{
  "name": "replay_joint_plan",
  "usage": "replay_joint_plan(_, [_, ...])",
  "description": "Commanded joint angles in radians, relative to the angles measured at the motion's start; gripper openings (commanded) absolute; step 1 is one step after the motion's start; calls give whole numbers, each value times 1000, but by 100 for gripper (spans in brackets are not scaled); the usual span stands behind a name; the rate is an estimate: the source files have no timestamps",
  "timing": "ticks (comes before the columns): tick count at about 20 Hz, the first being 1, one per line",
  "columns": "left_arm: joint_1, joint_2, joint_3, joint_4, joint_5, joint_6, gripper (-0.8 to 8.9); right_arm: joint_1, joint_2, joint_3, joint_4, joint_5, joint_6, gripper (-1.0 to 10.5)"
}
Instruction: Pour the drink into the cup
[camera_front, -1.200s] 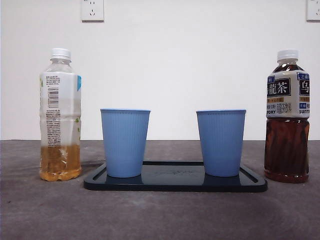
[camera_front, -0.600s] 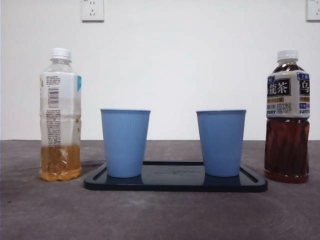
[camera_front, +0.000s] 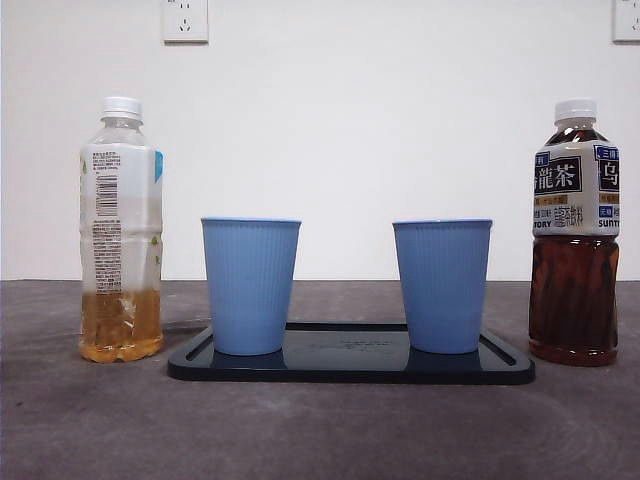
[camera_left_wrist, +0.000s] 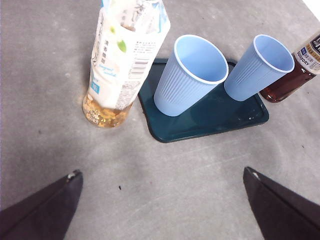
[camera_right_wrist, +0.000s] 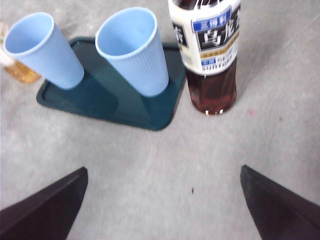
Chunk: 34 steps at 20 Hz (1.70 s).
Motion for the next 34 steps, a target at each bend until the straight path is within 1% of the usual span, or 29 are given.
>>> replay_joint_plan(1, [-3, 4, 18, 16, 5, 15, 518, 2, 3, -9, 67, 0, 64, 488])
replay_joint_plan(4, [-3, 4, 18, 20, 5, 16, 518, 23, 3, -105, 216, -2, 148, 488])
replay_joint_plan(8, [-3, 5, 18, 23, 5, 16, 518, 86, 4, -294, 523, 18, 312, 488])
replay_joint_plan(9, [-3, 5, 18, 23, 5, 16, 518, 107, 6, -340, 599, 50, 338, 488])
replay_joint_plan(11, [-3, 5, 18, 23, 4, 16, 519, 151, 24, -416, 724, 133, 358, 488])
replay_joint_plan(15, [-3, 5, 18, 26, 4, 16, 518, 218, 113, -517, 974, 277, 355, 488])
replay_joint_plan(17, [-3, 5, 18, 25, 4, 16, 518, 229, 180, -538, 1070, 323, 330, 488])
replay_joint_plan(23, [-3, 5, 18, 26, 4, 17, 518, 229, 412, -542, 1351, 369, 259, 488])
replay_joint_plan(26, [-3, 5, 18, 26, 4, 20, 518, 229, 527, -542, 1495, 372, 230, 488])
replay_joint_plan(31, [-3, 5, 18, 26, 4, 24, 518, 227, 692, -542, 1712, 405, 222, 488])
replay_joint_plan(34, [-3, 5, 18, 26, 4, 24, 518, 227, 770, -542, 1811, 422, 222, 487])
